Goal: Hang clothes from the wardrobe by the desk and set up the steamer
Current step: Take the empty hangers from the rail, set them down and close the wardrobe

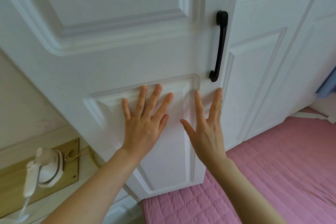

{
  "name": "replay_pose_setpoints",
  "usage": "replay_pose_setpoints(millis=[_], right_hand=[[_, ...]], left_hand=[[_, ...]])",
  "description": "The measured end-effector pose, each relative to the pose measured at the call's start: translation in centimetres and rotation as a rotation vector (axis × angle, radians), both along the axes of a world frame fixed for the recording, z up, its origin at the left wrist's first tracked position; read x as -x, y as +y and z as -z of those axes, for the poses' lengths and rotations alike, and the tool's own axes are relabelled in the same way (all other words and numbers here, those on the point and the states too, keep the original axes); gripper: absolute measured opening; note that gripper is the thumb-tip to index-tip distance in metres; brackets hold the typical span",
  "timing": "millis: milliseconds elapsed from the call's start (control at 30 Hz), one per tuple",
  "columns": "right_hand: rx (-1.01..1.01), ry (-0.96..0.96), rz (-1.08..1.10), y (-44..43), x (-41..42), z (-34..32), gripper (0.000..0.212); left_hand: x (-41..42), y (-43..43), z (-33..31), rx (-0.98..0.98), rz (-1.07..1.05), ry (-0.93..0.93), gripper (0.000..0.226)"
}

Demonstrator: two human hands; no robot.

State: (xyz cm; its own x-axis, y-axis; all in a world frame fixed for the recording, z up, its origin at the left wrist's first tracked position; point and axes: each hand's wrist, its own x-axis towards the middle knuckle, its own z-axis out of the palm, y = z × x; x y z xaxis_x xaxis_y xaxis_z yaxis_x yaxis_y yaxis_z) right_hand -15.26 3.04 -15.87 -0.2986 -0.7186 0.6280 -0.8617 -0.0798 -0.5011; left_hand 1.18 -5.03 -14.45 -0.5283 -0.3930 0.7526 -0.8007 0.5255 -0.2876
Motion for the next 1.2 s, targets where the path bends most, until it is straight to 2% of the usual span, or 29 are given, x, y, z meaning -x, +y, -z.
replay_pose_setpoints(millis=[233, 700, 1000, 1200], right_hand=[[-0.027, 0.13, -0.036, -3.9, 1.3, 1.3, 0.08], [0.048, 0.157, -0.07, -8.8, 1.7, 2.6, 0.085], [0.088, 0.111, -0.158, -9.4, 2.2, 2.9, 0.084], [0.086, 0.154, -0.14, -9.5, 2.4, 2.8, 0.087]], left_hand=[[0.6, -1.7, 0.3, 0.068, -0.077, -0.006, 0.057], [1.2, -4.3, 1.6, 0.243, -0.172, -0.049, 0.055], [1.6, -4.4, 1.7, 0.231, -0.174, -0.024, 0.058], [1.6, -4.3, 1.4, 0.215, -0.157, -0.007, 0.06]])
